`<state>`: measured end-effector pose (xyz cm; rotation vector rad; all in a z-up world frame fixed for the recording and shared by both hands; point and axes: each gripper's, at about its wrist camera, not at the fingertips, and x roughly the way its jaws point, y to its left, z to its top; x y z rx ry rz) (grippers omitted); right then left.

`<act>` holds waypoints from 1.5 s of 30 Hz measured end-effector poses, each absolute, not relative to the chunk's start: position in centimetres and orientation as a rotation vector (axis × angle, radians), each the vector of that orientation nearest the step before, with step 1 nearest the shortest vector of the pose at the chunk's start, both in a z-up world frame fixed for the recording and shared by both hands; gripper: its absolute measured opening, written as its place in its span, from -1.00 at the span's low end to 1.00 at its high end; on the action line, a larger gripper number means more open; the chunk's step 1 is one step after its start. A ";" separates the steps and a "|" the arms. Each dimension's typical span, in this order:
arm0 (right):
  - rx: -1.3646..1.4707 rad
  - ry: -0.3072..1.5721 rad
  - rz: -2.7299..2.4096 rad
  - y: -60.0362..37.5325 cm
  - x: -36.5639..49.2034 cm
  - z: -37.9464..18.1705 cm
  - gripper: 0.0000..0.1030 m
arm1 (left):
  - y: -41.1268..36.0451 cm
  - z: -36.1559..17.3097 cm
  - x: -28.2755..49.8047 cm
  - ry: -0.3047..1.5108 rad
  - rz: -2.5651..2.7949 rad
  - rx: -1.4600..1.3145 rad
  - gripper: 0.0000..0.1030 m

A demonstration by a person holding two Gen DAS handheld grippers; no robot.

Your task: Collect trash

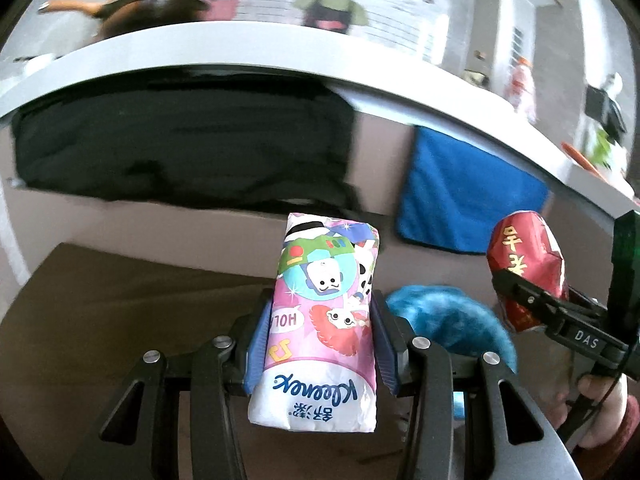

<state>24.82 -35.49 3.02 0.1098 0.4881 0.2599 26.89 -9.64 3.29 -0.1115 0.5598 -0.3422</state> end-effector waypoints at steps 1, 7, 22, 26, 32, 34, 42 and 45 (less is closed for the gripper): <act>0.108 0.487 0.248 -35.7 24.8 2.9 0.32 | -11.1 3.2 26.9 0.560 -0.358 -0.102 -0.10; 0.106 0.514 0.172 -41.3 24.4 1.5 0.33 | -17.7 1.8 27.5 0.568 -0.465 -0.075 -0.10; 0.137 0.660 0.139 -44.9 28.6 -5.5 0.36 | -25.1 -5.1 33.2 0.746 -0.594 -0.093 -0.09; 0.155 0.673 0.149 -44.6 29.8 -6.6 0.58 | -24.8 -6.0 34.3 0.779 -0.639 -0.126 0.19; 0.210 0.663 0.137 -44.5 30.0 -6.8 0.74 | -23.1 -4.7 34.4 0.749 -0.642 -0.180 0.59; 0.226 0.650 0.127 -44.5 29.3 -6.4 0.74 | -22.5 -4.1 34.0 0.740 -0.630 -0.187 0.59; 0.204 0.583 0.101 -42.2 22.8 -3.0 0.74 | -18.4 -0.8 26.2 0.676 -0.513 -0.101 0.65; 0.170 0.561 0.097 -40.3 19.4 -1.5 0.74 | -16.4 0.3 22.0 0.653 -0.457 -0.050 0.65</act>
